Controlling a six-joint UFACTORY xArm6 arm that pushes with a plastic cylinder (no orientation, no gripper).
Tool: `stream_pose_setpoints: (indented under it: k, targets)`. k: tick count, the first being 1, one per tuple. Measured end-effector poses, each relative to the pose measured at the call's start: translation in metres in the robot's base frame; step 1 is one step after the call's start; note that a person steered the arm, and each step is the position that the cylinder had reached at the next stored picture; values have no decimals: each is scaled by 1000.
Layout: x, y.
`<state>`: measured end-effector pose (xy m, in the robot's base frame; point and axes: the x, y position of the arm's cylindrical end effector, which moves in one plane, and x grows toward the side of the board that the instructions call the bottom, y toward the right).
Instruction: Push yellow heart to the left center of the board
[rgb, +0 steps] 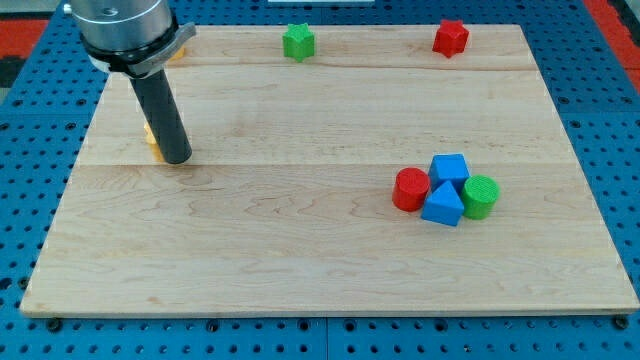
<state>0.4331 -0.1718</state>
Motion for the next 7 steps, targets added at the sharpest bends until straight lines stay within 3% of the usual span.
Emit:
stream_pose_setpoints:
  k: [2,5,6,7]
  targets:
    - [-3,-38]
    - [-3,-33]
    - [7,14]
    - [61,56]
